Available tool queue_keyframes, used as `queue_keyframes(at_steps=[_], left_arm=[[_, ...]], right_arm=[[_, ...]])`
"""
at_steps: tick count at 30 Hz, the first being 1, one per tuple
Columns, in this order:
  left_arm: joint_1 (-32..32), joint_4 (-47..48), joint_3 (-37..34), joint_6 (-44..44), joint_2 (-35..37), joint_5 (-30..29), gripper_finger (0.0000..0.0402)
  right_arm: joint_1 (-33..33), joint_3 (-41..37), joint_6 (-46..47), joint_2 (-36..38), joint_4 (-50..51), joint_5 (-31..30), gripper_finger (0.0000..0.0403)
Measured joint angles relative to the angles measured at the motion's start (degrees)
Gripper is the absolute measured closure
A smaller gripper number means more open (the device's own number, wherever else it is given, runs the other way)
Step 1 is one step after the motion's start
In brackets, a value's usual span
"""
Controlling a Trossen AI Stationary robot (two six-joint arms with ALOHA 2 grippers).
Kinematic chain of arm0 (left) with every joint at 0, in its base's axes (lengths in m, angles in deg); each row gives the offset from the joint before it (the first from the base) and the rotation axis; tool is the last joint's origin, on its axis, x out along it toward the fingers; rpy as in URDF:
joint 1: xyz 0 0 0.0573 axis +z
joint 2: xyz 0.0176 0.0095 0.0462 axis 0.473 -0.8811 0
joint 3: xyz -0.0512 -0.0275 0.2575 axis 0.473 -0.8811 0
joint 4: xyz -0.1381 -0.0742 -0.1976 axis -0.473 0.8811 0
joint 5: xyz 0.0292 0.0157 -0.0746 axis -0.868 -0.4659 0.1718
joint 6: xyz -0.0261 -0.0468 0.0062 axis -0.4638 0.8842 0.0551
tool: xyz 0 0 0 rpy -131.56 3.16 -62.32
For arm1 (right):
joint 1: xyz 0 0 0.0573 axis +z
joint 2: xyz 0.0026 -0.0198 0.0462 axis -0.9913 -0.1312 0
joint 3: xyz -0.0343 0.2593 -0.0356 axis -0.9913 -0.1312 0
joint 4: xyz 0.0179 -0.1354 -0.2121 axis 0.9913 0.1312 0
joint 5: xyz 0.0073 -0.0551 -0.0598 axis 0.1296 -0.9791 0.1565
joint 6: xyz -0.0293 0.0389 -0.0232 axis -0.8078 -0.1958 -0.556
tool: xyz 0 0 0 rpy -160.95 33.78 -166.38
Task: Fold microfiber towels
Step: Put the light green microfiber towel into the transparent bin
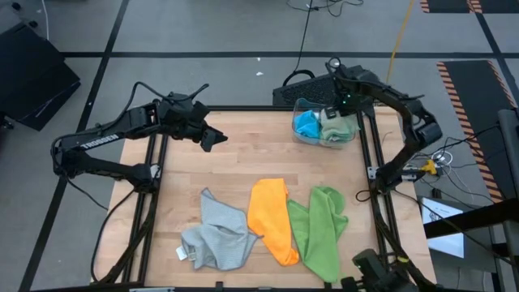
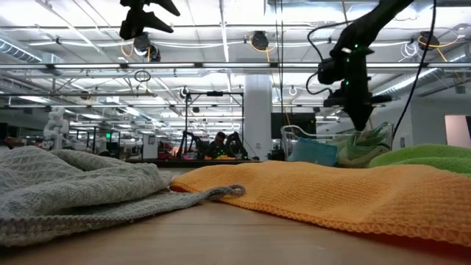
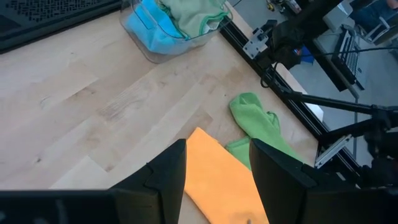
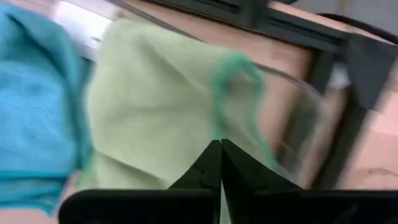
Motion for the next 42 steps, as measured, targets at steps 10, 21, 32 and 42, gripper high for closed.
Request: queue_keyframes(at_steps=[10, 21, 32, 42], left_arm=[[0.0, 0.0, 0.0, -0.91, 0.02, 0.58, 0.0227], [-1.15, 0.02, 0.0, 1.48, 0.0, 2.6, 0.0227], [-1.14, 0.05, 0.0, 1.88, 0.0, 1.75, 0.0227], [-1.14, 0.04, 0.0, 1.33, 0.0, 0.46, 0.0227]], right_arm=[[-0.92, 0.07, 0.1, -1.63, -3.21, -4.38, 0.0403], [-0.88, 0.13, -2.59, -12.49, -6.62, -4.77, 0.0403], [-0.9, 0.16, -1.96, -15.7, -8.89, -4.94, 0.0403], [-0.9, 0.0, -1.47, -8.91, -6.97, -3.65, 0.0403]])
